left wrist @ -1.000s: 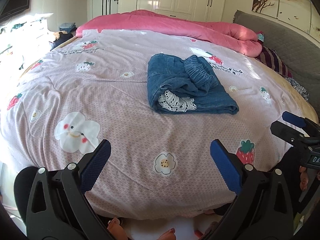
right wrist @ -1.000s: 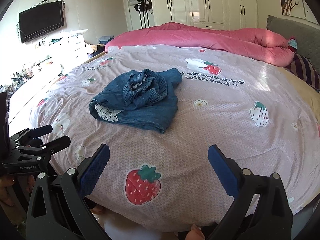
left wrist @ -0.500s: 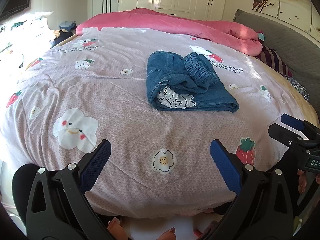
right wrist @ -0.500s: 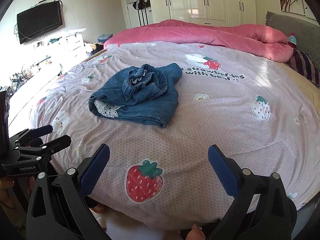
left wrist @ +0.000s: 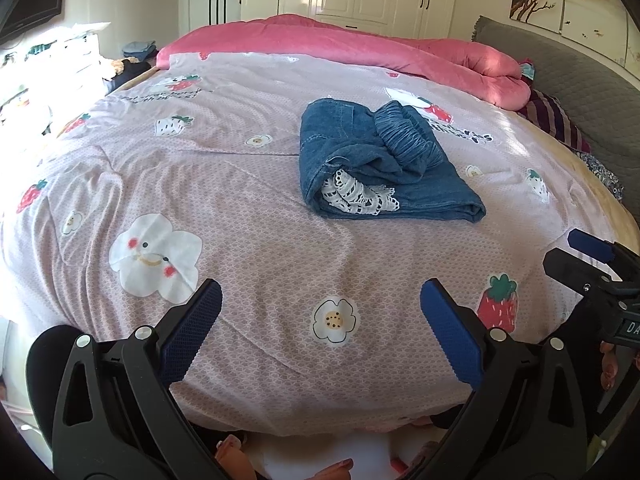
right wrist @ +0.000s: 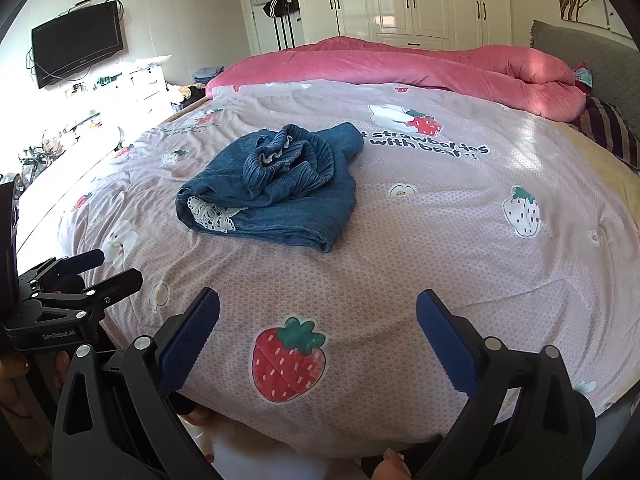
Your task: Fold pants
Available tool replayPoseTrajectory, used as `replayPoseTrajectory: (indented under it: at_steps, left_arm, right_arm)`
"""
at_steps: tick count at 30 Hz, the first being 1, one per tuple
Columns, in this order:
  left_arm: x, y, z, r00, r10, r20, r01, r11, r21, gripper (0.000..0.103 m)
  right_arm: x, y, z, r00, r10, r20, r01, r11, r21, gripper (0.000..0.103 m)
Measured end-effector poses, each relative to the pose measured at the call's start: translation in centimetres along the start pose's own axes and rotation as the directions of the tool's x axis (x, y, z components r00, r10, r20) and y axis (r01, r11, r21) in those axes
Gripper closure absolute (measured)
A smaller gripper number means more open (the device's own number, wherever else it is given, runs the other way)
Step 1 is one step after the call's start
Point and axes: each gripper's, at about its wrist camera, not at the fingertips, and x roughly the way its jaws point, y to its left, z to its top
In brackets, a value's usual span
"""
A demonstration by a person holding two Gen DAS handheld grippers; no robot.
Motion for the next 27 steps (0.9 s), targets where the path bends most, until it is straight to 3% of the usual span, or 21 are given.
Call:
replayPoseTrajectory:
  at_steps: [27]
  left_arm:
    - [-0.10, 0.12, 0.26, 1.000, 0.018, 0.003, -0.018, 1.000, 0.007, 0.010]
  right_arm:
    - [-0.06, -0.38, -0.01, 1.000, -0.017, -0.007, 0.017, 1.000, -0.002, 0.005]
